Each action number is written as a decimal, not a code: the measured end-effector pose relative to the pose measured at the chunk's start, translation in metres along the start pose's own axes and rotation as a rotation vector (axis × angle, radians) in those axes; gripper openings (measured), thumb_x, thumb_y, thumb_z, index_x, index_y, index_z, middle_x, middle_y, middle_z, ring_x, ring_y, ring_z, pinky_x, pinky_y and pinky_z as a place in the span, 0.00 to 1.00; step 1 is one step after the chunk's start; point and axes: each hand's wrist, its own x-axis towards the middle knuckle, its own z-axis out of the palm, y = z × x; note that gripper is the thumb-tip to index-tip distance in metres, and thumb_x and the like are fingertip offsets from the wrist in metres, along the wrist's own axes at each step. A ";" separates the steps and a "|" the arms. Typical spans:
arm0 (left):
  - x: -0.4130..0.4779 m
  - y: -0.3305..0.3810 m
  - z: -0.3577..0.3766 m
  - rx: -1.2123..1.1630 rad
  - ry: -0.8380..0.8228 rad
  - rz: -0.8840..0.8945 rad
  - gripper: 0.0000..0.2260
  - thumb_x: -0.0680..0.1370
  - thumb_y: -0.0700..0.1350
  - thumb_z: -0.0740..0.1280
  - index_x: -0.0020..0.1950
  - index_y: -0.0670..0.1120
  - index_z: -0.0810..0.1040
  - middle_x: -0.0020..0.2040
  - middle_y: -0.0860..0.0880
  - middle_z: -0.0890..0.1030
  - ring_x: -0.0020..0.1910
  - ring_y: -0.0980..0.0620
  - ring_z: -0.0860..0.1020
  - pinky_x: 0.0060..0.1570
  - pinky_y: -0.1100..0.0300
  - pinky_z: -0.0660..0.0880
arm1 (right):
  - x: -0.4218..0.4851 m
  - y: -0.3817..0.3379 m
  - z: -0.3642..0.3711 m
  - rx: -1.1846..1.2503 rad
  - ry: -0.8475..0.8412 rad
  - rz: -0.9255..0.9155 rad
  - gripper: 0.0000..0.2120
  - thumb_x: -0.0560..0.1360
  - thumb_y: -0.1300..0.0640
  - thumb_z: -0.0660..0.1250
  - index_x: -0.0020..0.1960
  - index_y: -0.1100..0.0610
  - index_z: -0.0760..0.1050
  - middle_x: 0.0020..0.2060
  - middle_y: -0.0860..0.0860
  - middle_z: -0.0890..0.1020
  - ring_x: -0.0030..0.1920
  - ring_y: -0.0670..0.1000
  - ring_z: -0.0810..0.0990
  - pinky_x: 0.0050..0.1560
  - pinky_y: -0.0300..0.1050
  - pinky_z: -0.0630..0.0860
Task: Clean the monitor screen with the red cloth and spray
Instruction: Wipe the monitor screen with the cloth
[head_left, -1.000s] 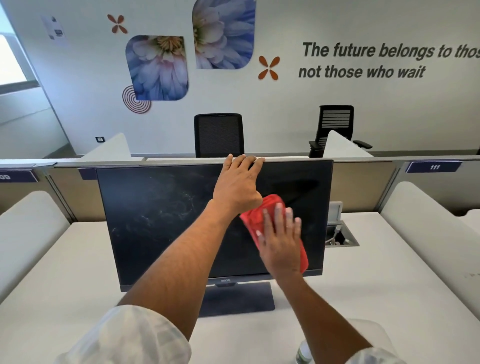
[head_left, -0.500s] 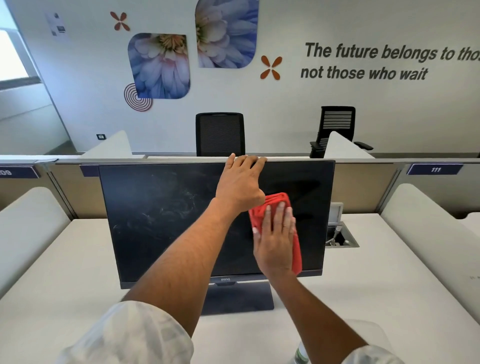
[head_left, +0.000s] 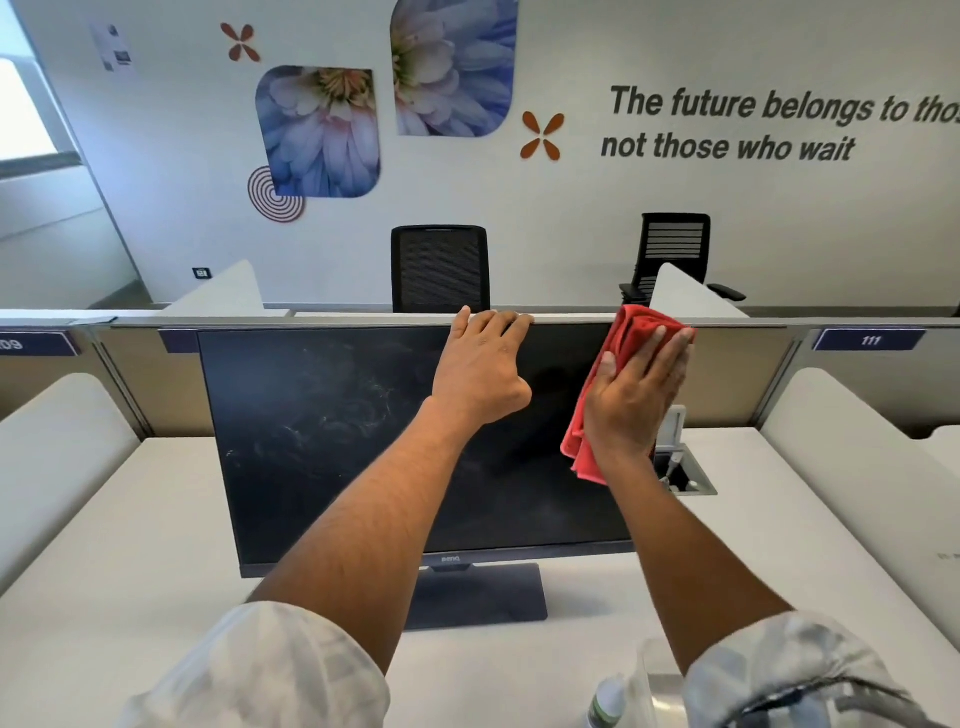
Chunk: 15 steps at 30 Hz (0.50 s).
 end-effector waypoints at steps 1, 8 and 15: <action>0.000 0.000 0.000 -0.004 0.006 -0.004 0.35 0.67 0.47 0.62 0.75 0.50 0.60 0.73 0.50 0.66 0.74 0.48 0.58 0.73 0.48 0.40 | 0.000 -0.006 0.001 -0.007 0.000 -0.034 0.32 0.82 0.45 0.50 0.78 0.63 0.48 0.78 0.64 0.51 0.78 0.65 0.51 0.77 0.61 0.54; 0.001 0.001 0.001 -0.030 0.017 -0.020 0.34 0.68 0.52 0.57 0.75 0.49 0.61 0.74 0.49 0.66 0.75 0.47 0.58 0.74 0.48 0.41 | -0.044 -0.043 0.022 -0.132 -0.107 -0.535 0.36 0.81 0.43 0.56 0.79 0.60 0.46 0.79 0.60 0.47 0.79 0.63 0.46 0.78 0.59 0.46; -0.001 0.002 -0.001 -0.030 0.015 0.009 0.35 0.66 0.51 0.57 0.75 0.50 0.60 0.74 0.50 0.65 0.74 0.49 0.58 0.75 0.48 0.41 | -0.021 0.006 0.008 -0.158 -0.049 -0.471 0.31 0.82 0.45 0.53 0.79 0.60 0.51 0.78 0.62 0.55 0.78 0.63 0.52 0.77 0.59 0.53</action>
